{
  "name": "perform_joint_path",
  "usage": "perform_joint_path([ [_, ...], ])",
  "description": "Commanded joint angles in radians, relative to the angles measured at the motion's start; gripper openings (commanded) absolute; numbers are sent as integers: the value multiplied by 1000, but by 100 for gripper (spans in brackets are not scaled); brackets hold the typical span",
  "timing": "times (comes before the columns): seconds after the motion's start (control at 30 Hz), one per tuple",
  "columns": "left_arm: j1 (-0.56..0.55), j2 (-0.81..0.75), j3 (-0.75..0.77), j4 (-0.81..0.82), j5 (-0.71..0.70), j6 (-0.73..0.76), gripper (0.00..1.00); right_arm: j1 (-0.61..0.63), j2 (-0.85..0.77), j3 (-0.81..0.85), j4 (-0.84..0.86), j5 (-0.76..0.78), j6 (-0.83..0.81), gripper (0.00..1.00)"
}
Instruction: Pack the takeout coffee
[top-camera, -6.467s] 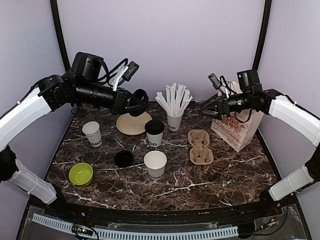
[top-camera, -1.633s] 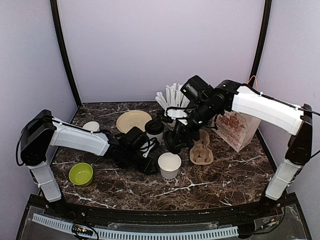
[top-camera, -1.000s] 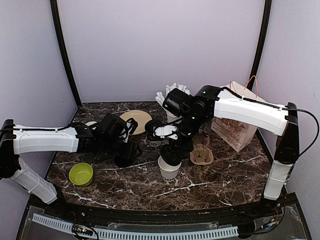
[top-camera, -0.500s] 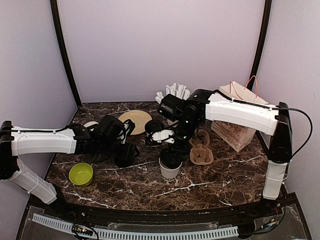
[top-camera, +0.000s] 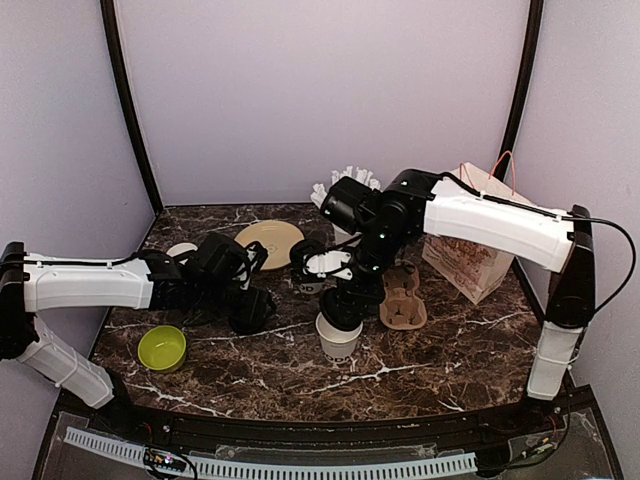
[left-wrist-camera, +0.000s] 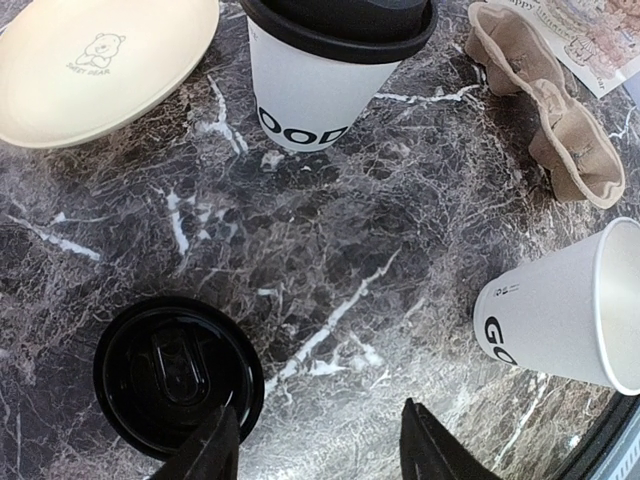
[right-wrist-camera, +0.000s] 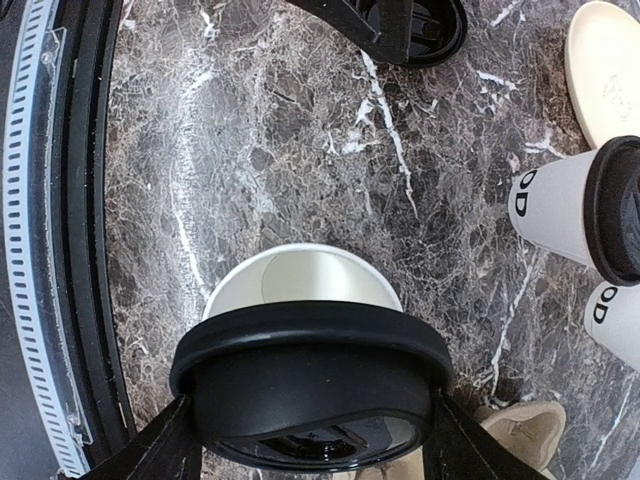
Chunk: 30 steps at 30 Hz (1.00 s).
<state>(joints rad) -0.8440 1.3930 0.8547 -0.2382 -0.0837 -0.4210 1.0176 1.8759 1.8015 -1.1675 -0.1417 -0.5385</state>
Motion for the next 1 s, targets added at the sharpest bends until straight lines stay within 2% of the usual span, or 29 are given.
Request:
perform_joint_path([
  [0.0, 14, -20, 11, -35, -22, 23, 58, 12, -57, -31, -6, 20, 1, 72],
  [0.67, 16, -42, -19, -14, -10, 11, 58, 20, 32, -8, -21, 28, 2, 73],
  [0.97, 16, -29, -25, 3, -2, 13, 58, 28, 54, 17, -23, 16, 5, 81],
])
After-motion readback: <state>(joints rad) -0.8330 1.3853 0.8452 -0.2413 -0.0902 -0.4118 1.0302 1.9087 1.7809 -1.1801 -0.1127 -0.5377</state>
